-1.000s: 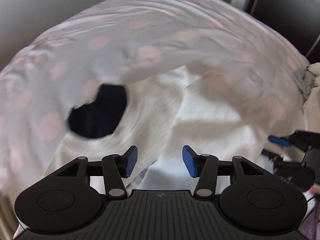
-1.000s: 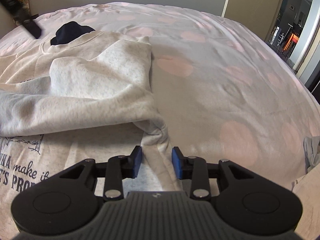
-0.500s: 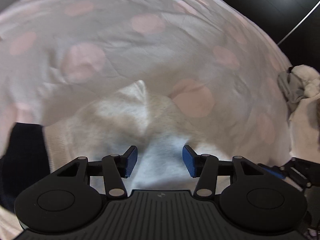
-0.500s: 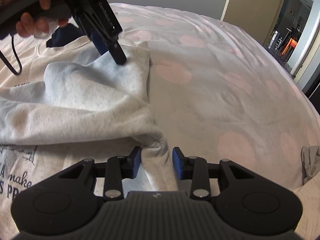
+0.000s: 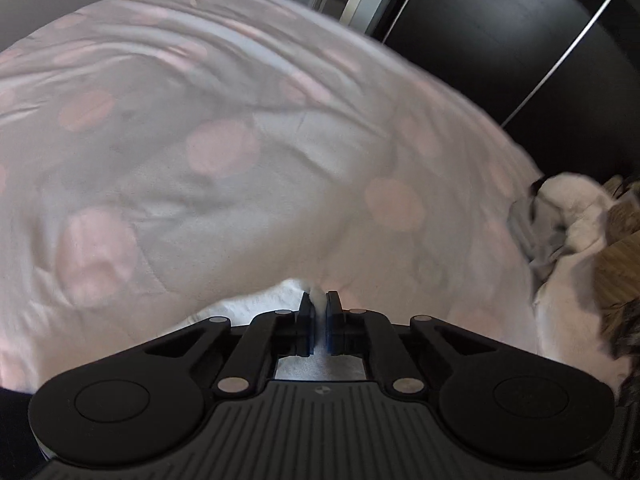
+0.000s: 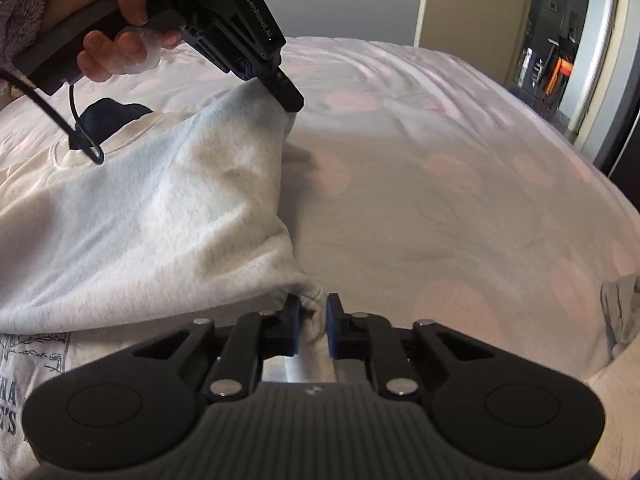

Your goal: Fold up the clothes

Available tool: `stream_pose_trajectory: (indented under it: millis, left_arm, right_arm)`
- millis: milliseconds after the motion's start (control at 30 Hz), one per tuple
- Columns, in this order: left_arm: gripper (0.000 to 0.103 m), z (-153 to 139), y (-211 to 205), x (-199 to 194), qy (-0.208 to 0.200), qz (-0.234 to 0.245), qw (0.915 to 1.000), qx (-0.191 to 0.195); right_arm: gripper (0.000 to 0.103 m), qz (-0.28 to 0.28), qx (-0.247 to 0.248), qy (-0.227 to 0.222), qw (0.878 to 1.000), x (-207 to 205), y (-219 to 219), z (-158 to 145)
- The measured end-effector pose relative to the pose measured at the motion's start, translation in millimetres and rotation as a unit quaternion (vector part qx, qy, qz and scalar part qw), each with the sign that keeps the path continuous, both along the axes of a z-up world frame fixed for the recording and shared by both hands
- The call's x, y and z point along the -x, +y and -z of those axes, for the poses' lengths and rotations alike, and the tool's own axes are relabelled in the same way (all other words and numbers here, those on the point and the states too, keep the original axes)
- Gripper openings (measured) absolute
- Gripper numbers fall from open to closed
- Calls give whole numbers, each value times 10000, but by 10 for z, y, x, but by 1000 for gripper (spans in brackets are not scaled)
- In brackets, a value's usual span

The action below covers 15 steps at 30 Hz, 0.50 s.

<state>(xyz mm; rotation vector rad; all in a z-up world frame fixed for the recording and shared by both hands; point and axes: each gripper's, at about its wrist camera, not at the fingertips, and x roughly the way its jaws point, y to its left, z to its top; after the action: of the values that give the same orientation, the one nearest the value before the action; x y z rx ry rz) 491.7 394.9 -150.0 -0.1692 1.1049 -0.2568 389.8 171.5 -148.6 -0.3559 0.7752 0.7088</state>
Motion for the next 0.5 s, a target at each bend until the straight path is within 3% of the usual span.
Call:
stream_pose_trajectory:
  millis: [100,233,400,500]
  left_arm:
    - [3,203,-16,-41,182,-128,9991,-368]
    - [6,273,118,29,87,-597,9979,-235]
    - [8,-85,208,116,-472,-1264,9898,-462]
    - [10,-330,227,249,-556,-1264,9893,-470]
  right_arm:
    - [13,77,55,163,9998,-40,-50,97]
    - [13,145,101,218,9996,-42,-98,99]
    - [13,204,84,307,9993,-13,-198,65]
    - [13,263,146,251,9992,-11,-253,39]
